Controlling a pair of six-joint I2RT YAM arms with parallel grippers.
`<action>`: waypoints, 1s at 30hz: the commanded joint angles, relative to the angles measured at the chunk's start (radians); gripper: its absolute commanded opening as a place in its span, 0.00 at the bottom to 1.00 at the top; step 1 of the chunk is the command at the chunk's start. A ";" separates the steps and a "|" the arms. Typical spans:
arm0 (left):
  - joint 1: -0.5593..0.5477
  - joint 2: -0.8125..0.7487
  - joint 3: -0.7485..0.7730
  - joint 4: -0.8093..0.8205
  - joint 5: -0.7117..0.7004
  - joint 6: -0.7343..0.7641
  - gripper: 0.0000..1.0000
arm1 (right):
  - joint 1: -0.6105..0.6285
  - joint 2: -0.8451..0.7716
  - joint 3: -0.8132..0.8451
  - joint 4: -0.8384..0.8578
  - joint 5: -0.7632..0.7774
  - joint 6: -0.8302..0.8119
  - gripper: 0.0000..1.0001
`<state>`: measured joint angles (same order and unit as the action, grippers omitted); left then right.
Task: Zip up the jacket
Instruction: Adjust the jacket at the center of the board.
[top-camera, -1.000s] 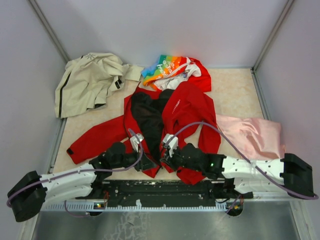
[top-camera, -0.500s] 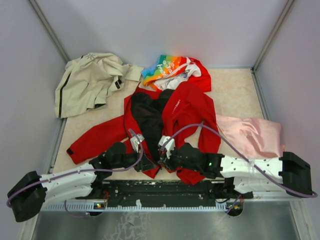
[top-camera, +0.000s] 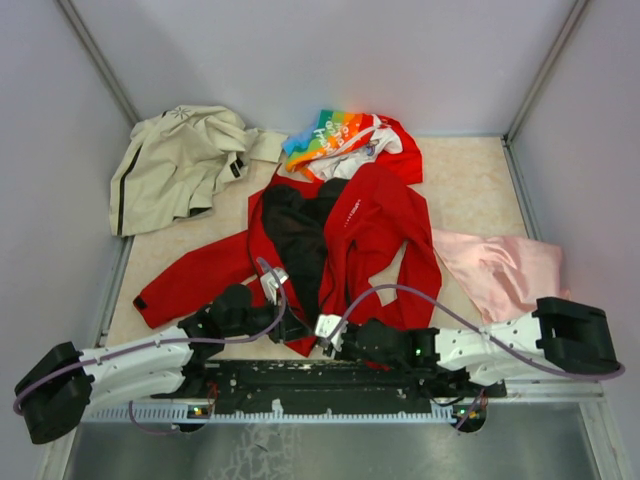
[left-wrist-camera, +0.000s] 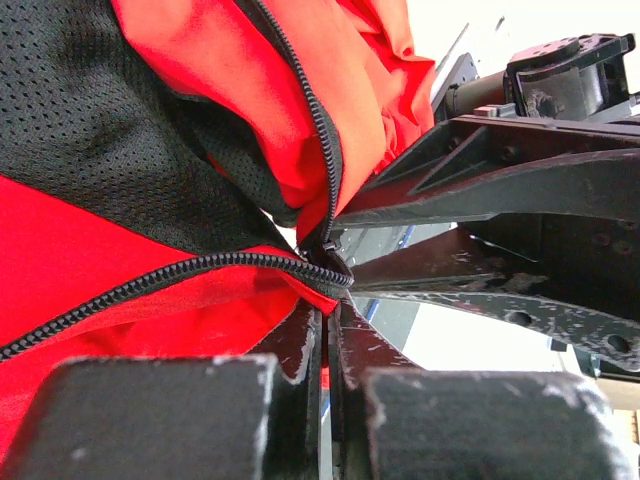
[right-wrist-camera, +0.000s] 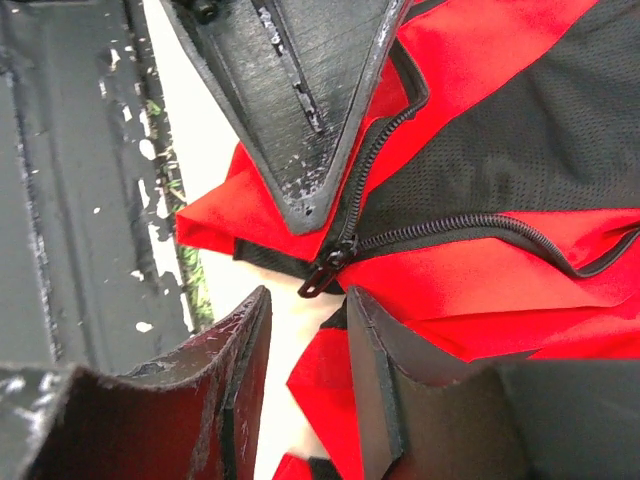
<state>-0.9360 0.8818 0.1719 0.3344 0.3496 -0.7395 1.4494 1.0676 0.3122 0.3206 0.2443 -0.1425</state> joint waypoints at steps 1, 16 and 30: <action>-0.003 0.003 0.012 0.047 0.018 -0.012 0.00 | 0.027 0.076 -0.013 0.210 0.128 -0.063 0.37; -0.003 0.011 0.012 0.060 0.038 -0.022 0.00 | 0.037 0.221 -0.034 0.402 0.231 -0.075 0.31; -0.003 -0.004 0.020 0.003 0.004 0.004 0.00 | 0.039 0.095 0.033 0.137 0.209 0.001 0.00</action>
<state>-0.9360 0.8913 0.1715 0.3511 0.3519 -0.7544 1.4784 1.2373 0.2874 0.5392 0.4358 -0.1726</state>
